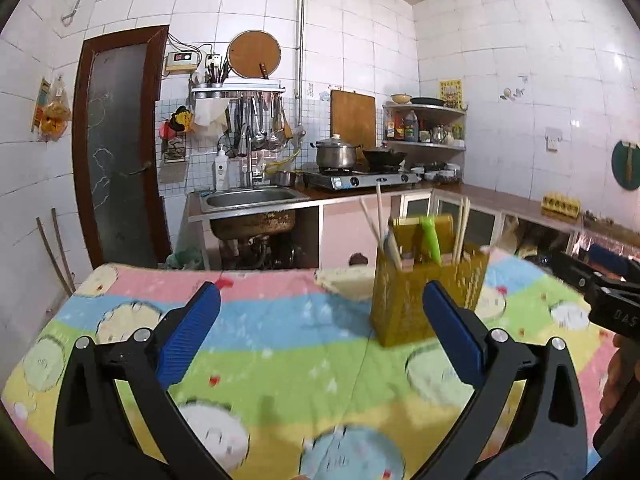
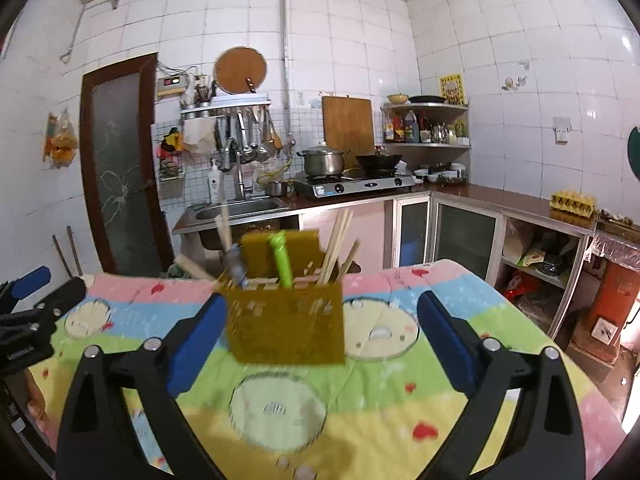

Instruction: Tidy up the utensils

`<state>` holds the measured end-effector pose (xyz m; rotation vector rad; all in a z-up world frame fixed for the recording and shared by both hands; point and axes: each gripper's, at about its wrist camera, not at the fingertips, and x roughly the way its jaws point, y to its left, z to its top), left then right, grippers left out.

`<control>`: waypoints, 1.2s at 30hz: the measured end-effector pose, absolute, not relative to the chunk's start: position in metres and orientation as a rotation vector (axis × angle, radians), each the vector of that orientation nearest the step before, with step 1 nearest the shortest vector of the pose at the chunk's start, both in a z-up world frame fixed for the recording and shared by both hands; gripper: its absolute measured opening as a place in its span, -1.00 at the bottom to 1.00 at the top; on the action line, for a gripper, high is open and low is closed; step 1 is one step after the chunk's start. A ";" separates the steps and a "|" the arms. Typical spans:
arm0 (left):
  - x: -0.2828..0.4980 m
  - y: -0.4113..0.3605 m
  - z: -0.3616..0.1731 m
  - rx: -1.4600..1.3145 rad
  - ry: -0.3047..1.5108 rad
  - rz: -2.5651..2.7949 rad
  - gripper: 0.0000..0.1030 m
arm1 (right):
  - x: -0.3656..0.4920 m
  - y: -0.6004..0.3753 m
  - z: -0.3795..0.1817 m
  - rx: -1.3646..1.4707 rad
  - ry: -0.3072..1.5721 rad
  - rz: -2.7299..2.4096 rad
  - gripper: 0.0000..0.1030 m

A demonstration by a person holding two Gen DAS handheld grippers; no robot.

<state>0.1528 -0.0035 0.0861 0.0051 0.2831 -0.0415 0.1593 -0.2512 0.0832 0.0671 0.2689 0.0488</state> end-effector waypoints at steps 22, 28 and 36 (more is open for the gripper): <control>0.091 -0.001 0.019 0.044 0.239 -0.018 0.90 | 0.091 -0.241 0.013 0.058 0.219 0.034 0.91; 0.084 0.004 0.020 0.022 0.207 -0.017 0.90 | 0.084 -0.235 0.013 0.022 0.209 0.036 0.91; 0.083 0.006 0.021 0.017 0.200 -0.030 0.91 | 0.081 -0.235 0.012 0.013 0.206 0.027 0.91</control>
